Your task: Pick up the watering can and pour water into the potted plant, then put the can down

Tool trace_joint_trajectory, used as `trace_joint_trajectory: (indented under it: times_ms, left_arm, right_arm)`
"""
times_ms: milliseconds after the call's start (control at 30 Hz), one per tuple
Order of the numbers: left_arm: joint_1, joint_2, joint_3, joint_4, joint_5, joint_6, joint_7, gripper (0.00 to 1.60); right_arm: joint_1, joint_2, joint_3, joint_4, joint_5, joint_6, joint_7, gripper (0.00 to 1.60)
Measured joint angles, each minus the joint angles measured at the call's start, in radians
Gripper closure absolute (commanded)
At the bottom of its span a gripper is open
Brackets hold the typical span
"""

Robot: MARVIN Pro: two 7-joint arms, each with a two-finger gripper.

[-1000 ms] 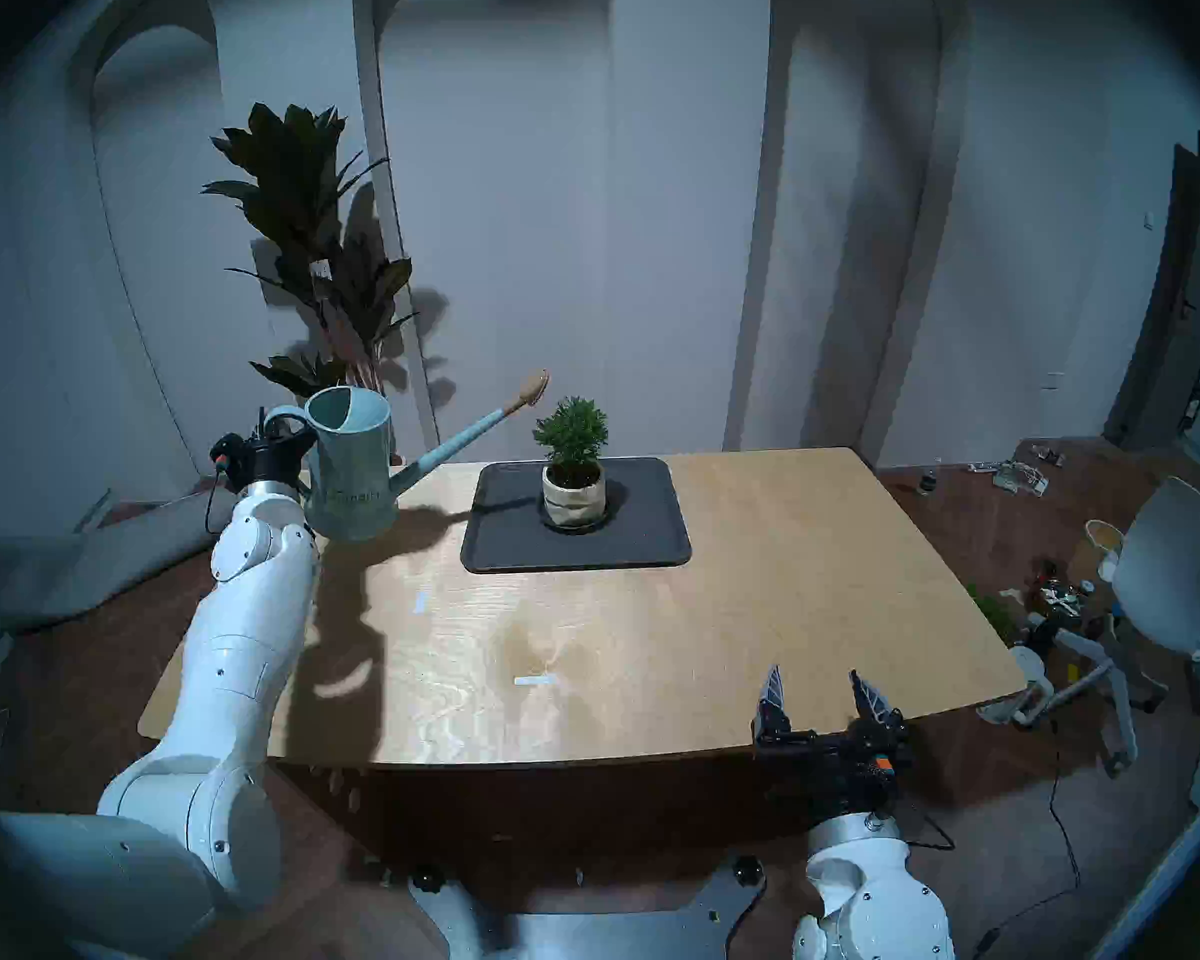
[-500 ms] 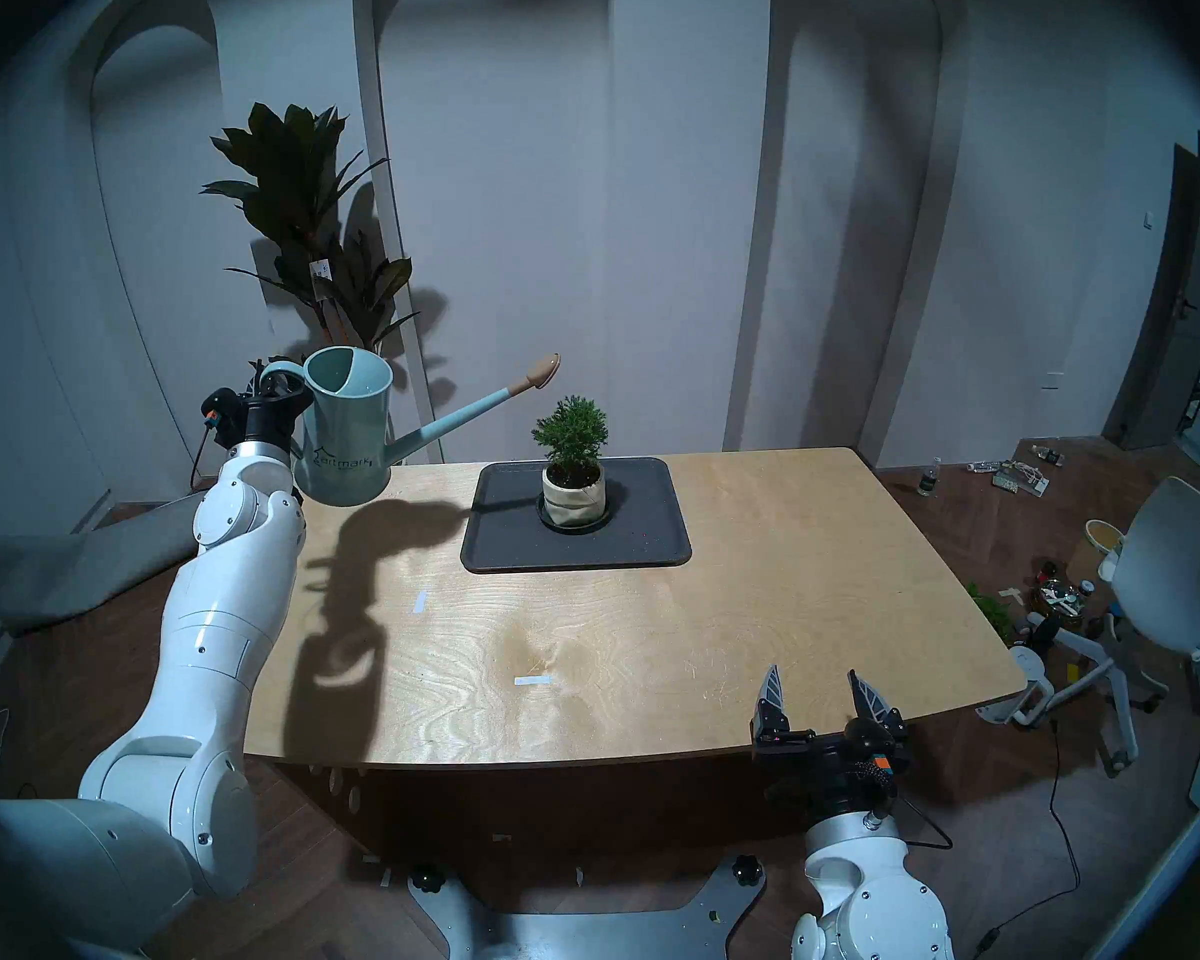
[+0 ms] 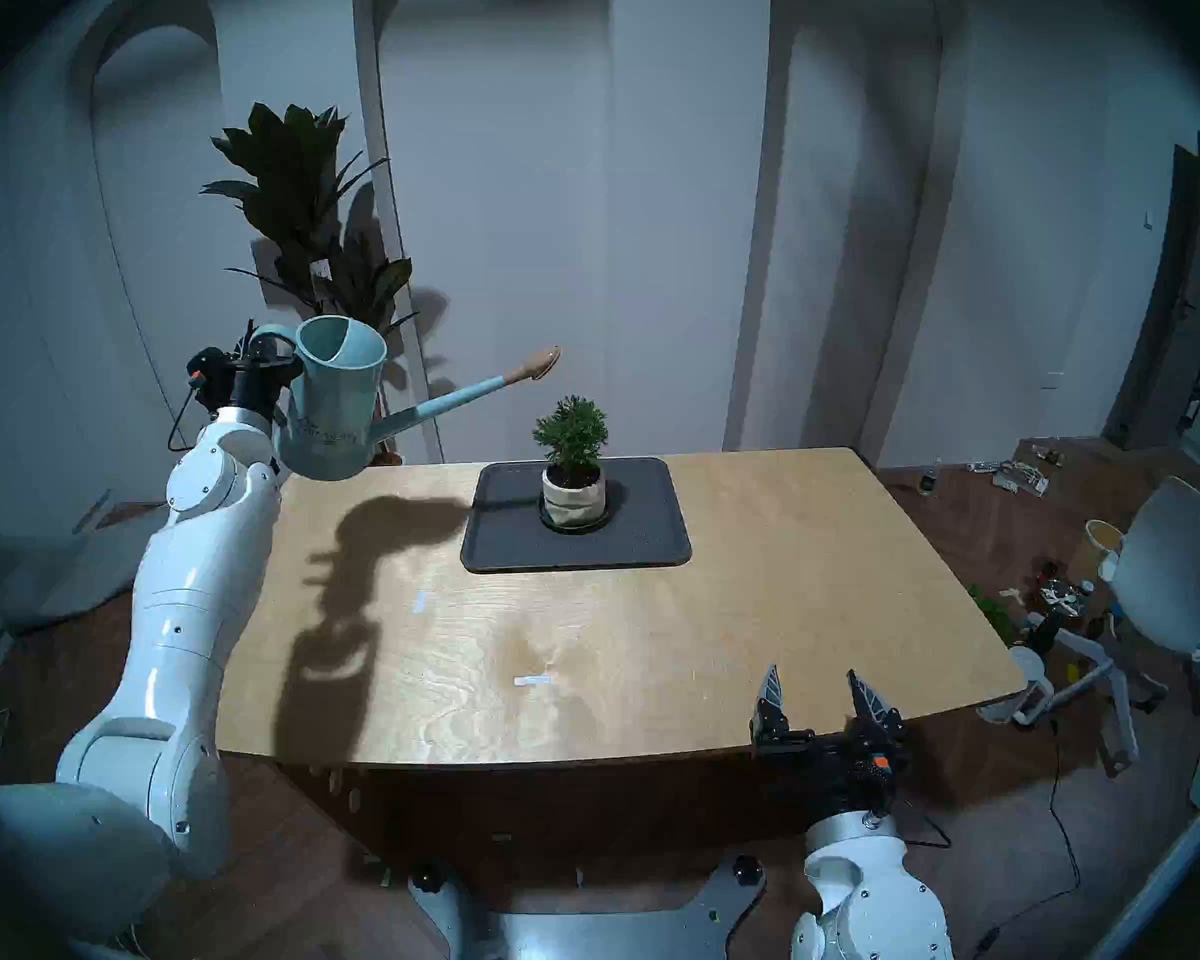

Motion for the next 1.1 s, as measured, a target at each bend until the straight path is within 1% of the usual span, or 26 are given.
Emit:
trace_joint_trajectory:
  times_ms: [200, 300, 733, 1100]
  left_arm:
    - [-0.018, 0.028, 0.004, 0.011, 0.024, 0.014, -0.01, 1.6]
    - [-0.027, 0.045, 0.02, 0.021, 0.045, 0.016, -0.023, 1.6]
    - [-0.053, 0.058, 0.087, 0.051, 0.088, 0.011, -0.074, 1.6]
    - [-0.07, 0.063, 0.096, 0.056, 0.113, -0.007, -0.12, 1.6]
  right_arm:
    - [0.001, 0.0, 0.001, 0.0, 0.0, 0.0, 0.001, 0.0]
    - [0.002, 0.0, 0.001, 0.0, 0.0, 0.0, 0.001, 0.0]
    - [0.002, -0.001, 0.002, -0.001, 0.0, 0.0, 0.002, 0.0]
    - [0.002, -0.002, 0.003, -0.001, 0.0, 0.0, 0.003, 0.0]
